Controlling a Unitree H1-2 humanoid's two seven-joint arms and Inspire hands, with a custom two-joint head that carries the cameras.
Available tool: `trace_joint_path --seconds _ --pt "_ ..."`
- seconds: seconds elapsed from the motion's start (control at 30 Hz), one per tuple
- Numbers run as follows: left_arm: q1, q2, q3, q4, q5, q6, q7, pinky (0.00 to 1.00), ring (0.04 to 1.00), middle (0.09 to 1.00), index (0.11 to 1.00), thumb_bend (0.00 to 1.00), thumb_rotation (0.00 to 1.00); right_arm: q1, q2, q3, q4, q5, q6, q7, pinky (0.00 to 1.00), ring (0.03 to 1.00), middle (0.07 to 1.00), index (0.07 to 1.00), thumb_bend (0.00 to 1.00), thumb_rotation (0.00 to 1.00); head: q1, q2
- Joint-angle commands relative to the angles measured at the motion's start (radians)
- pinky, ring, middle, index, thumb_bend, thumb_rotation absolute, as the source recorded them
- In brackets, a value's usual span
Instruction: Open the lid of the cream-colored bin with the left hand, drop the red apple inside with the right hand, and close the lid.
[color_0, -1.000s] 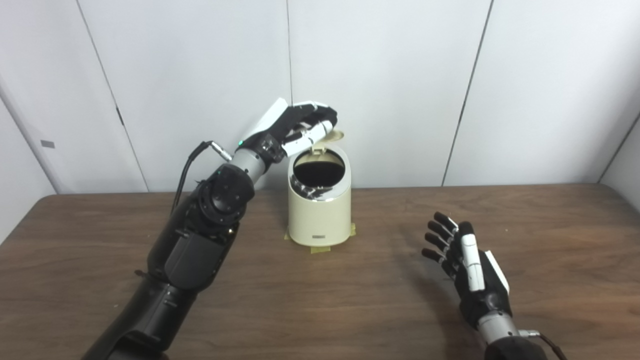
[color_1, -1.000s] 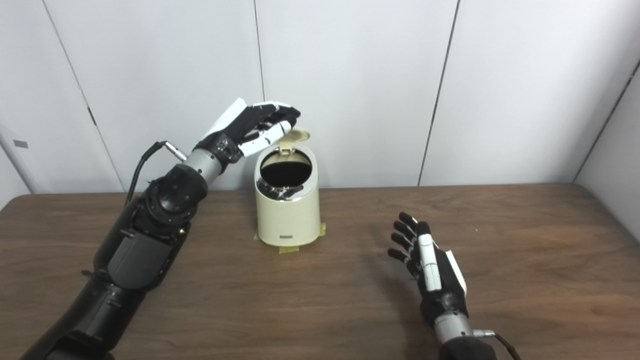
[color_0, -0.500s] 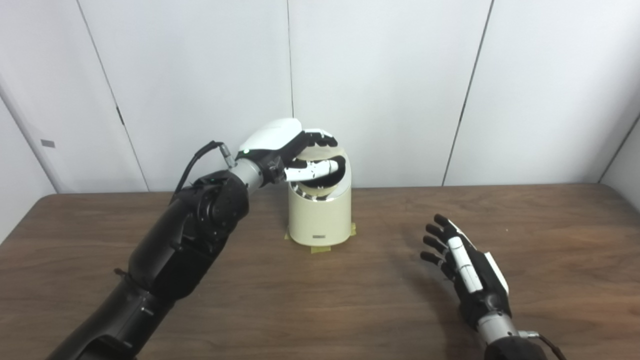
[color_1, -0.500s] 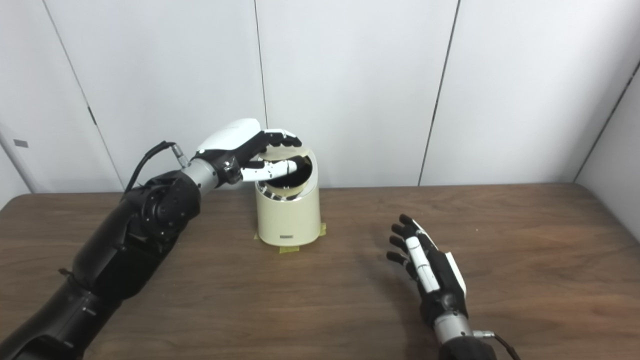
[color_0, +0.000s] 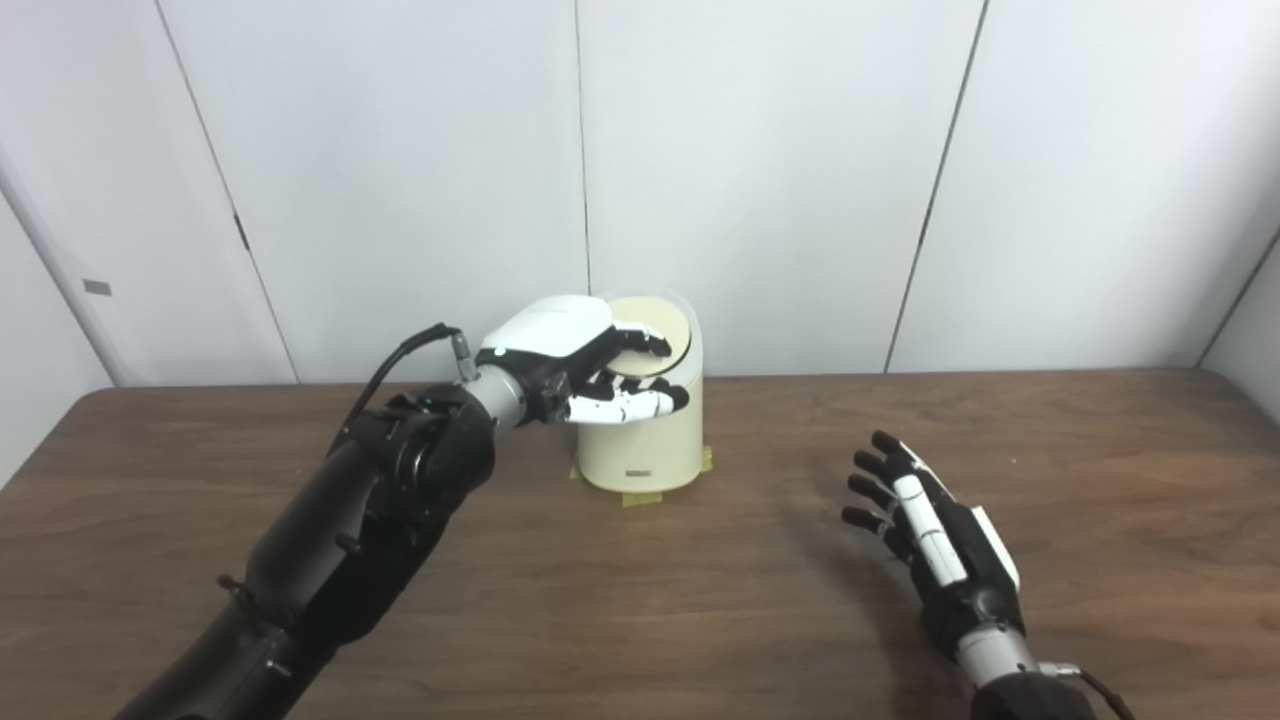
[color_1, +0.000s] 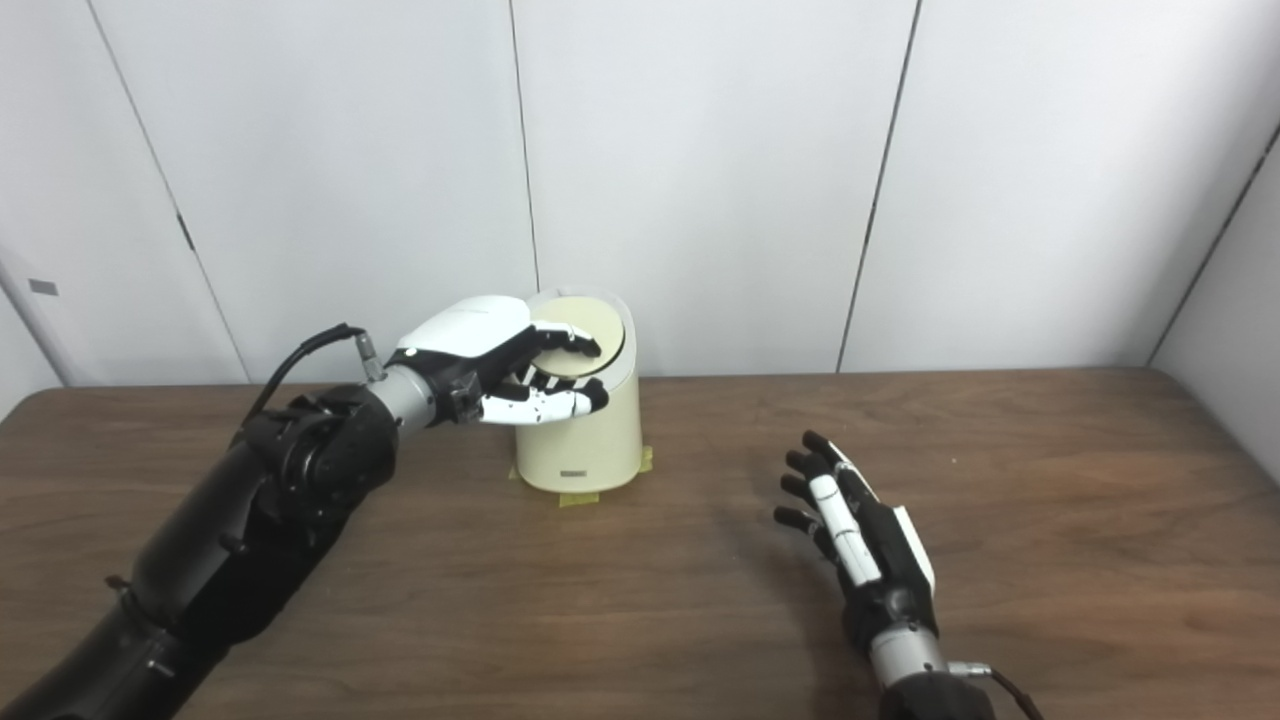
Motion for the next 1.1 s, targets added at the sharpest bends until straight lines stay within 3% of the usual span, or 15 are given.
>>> trace_joint_path --seconds 0.0,0.27,0.53,0.8,0.9,1.07 --pt "-0.029 0.021 -0.009 -0.015 0.047 -0.011 -0.015 0.89 0.898 0.884 0.872 0.59 0.86 -0.035 -0.004 -0.005 -0.03 0.01 -0.01 0.003 0.75 0.842 0.853 0.902 0.56 0.73 -0.001 0.001" --pt "-0.017 0.031 -0.048 0.011 0.148 -0.079 -0.04 0.94 0.896 0.881 0.868 0.57 0.87 -0.032 -0.003 -0.003 -0.033 0.012 -0.001 0.005 0.77 0.843 0.846 0.902 0.55 0.75 -0.002 0.003" --pt "-0.031 0.015 -0.06 0.07 0.178 -0.075 -0.109 0.96 0.932 0.917 0.887 0.59 0.94 -0.03 0.0 -0.001 -0.032 0.016 -0.003 0.006 0.79 0.842 0.837 0.899 0.57 0.74 -0.012 0.008" --pt "-0.025 0.004 -0.055 0.081 0.158 -0.081 -0.113 0.94 0.922 0.91 0.899 0.61 0.89 -0.03 0.002 0.001 -0.051 0.019 0.024 0.004 0.78 0.84 0.834 0.911 0.56 0.73 -0.02 0.012" --pt "-0.015 0.002 -0.034 0.068 0.13 -0.091 -0.094 0.92 0.915 0.905 0.895 0.6 0.88 -0.032 0.001 0.001 -0.051 0.02 0.024 0.005 0.78 0.84 0.838 0.912 0.55 0.73 -0.02 0.012" --pt "0.034 -0.031 0.071 0.03 0.023 -0.084 -0.031 0.83 0.887 0.88 0.859 0.59 0.75 -0.036 0.008 0.0 -0.062 0.019 0.04 -0.004 0.76 0.839 0.836 0.911 0.54 0.73 -0.028 0.014"
